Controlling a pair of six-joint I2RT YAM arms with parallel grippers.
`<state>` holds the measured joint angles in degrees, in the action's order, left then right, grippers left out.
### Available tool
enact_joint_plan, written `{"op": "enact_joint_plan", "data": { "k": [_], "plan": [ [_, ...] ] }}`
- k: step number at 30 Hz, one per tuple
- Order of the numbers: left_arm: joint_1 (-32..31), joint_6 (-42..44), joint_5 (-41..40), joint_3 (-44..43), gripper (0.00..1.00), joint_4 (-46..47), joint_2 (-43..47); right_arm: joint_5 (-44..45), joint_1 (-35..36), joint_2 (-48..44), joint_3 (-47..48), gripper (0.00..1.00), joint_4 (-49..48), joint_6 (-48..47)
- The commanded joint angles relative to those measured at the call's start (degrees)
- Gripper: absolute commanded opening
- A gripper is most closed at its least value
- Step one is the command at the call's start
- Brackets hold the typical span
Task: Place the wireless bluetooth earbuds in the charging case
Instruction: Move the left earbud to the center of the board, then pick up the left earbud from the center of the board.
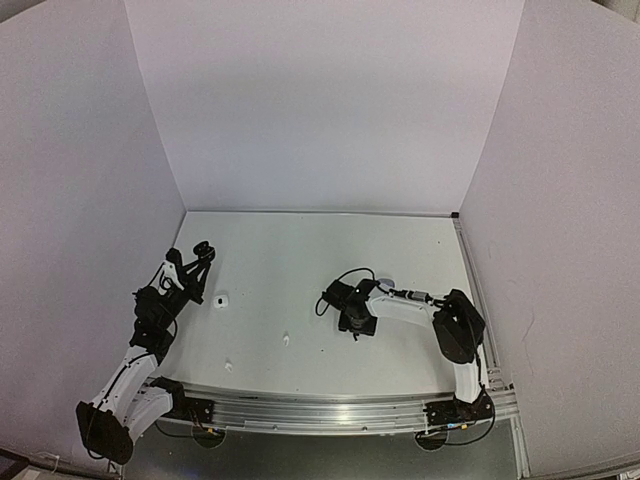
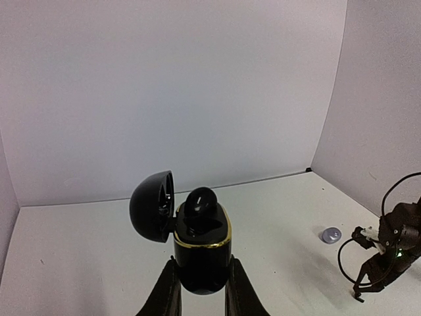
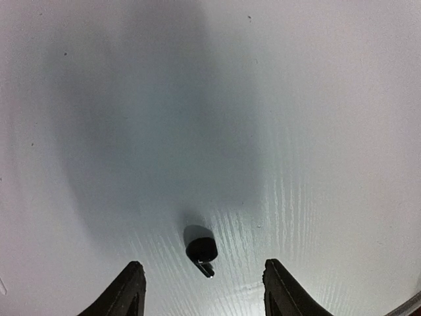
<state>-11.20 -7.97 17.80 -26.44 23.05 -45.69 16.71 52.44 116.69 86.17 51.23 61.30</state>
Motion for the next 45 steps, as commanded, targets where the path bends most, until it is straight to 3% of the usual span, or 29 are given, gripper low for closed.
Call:
{"op": "enact_joint_plan", "data": {
  "k": [1,8,27,33,41,45],
  "plan": [
    [0.23,0.32,-0.48,-1.16,0.00,2.92,0.46,-2.68,-0.70,1.46,4.81,0.50,12.49,-10.99],
    [0.24,0.53,0.02,-1.65,0.00,2.66,0.02,-9.07,-1.81,5.46,7.92,0.45,11.18,-16.42],
    [0.27,0.53,-0.19,-1.48,0.00,2.09,0.57,-11.56,-4.89,9.69,9.17,0.31,8.89,-20.98],
    [0.25,0.23,0.28,-1.35,0.00,2.35,0.60,-11.88,-4.87,10.11,9.20,0.19,8.74,-21.10],
    [0.26,0.24,0.55,-1.26,0.00,2.35,0.62,-12.09,-4.93,10.58,9.45,0.14,8.62,-21.59],
    [0.29,0.19,1.01,-1.10,0.00,2.08,0.77,-12.31,-5.07,10.04,10.28,0.02,8.57,-21.76]
  ]
}}
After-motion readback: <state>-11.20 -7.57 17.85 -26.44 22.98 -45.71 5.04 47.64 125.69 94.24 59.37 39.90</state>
